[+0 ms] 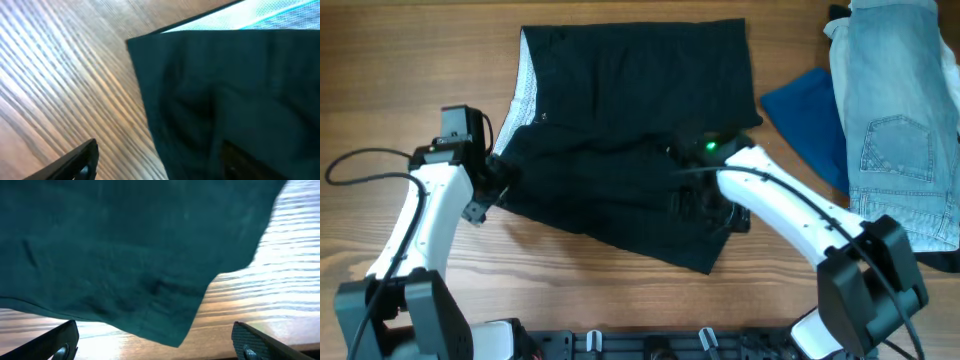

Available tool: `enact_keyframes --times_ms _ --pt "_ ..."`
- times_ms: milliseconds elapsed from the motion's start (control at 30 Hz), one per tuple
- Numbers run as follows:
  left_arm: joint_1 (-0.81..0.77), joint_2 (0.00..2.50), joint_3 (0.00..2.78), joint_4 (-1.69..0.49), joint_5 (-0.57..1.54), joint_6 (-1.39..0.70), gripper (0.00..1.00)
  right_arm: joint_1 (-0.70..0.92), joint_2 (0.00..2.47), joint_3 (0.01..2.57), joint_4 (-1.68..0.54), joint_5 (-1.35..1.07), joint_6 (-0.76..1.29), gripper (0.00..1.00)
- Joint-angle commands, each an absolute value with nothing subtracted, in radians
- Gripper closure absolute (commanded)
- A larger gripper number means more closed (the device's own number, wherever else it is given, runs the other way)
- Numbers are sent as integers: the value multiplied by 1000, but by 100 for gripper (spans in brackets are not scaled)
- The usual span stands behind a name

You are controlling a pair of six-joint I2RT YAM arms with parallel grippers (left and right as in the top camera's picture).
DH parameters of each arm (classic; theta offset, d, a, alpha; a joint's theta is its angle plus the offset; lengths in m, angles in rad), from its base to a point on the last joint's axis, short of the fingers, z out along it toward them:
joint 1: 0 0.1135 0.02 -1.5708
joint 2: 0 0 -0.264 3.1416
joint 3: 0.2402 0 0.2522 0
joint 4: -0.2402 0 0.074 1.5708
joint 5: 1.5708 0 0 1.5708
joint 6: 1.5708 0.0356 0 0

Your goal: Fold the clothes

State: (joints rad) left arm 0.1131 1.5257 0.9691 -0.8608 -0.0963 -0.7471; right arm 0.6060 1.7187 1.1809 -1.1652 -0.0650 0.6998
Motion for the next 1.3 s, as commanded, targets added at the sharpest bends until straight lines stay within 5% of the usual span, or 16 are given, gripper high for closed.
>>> enact_keyframes --times_ms 0,433,533,633,800,1067,1267 --pt "116 1518 874 -747 -170 -824 29 656 1715 1153 -1130 -52 709 1" --pt "116 1521 616 -355 -169 -905 51 668 1715 1053 -1029 -52 654 4" --pt "116 1526 606 -325 -147 -926 68 668 1715 1053 -1018 -52 645 4" --pt "116 1560 606 -314 -122 -926 96 668 1715 1053 -1005 -66 576 9" --pt "116 1600 606 -303 -113 -924 96 669 1715 1053 -992 -290 27 11" --pt "116 1600 606 -303 -113 -921 96 668 1715 952 -961 -47 -23 10" --pt "116 1600 606 -302 -114 -876 96 669 1718 946 -960 -45 -24 62"
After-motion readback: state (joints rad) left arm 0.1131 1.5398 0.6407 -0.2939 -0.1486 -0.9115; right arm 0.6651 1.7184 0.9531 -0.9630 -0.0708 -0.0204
